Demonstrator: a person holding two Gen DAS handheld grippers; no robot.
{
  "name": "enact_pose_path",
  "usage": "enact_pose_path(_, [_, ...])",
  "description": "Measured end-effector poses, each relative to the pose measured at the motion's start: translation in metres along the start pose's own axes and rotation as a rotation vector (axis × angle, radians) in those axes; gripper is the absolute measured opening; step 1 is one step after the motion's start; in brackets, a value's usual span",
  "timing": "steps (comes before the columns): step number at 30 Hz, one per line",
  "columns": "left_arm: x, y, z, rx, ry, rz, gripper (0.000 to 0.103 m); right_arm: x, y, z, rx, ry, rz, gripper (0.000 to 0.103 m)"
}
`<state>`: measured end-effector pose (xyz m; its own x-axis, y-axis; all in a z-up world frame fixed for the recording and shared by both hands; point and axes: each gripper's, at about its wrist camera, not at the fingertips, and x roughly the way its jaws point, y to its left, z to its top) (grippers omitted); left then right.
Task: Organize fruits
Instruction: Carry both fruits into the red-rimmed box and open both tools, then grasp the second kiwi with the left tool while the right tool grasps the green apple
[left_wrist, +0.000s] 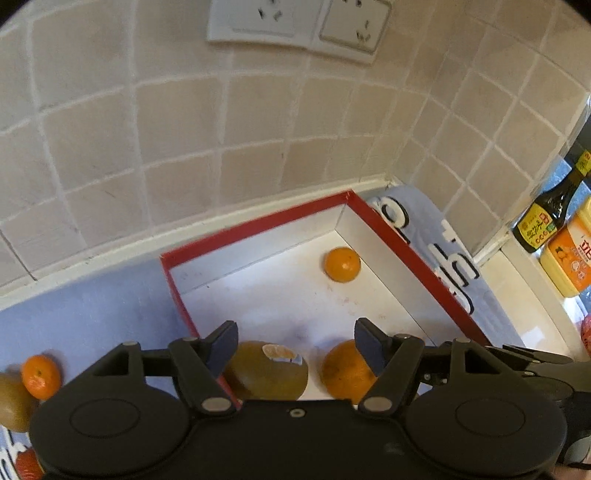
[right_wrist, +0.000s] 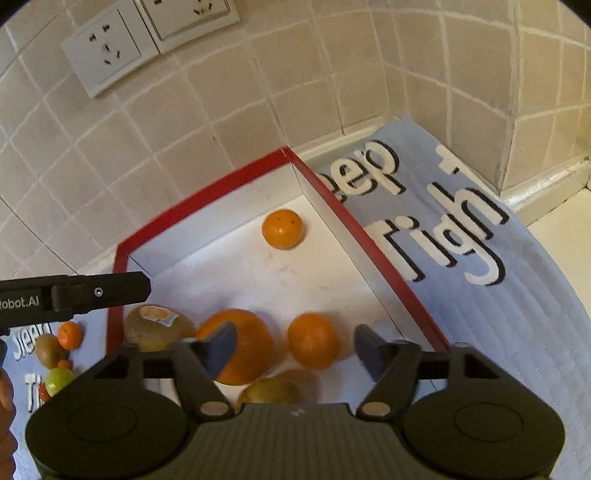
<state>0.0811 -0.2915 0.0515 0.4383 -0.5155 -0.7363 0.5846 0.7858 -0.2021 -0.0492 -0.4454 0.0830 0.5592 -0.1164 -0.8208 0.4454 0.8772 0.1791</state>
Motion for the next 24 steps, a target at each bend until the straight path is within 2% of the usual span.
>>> enact_pose_path(11, [-0.038, 0.027, 0.0, -0.013, -0.056, 0.053, 0.083, -0.024, 0.037, 0.007, -0.051, -0.049, 0.005, 0.077])
enact_pose_path(19, [-0.074, 0.059, -0.004, -0.042, -0.097, 0.104, 0.083, -0.036, 0.09, 0.004, -0.14, -0.075, 0.048, 0.078])
enact_pose_path(24, [-0.096, 0.092, -0.013, -0.075, -0.111, 0.136, 0.084, -0.035, 0.127, -0.002, -0.192, -0.065, 0.087, 0.078])
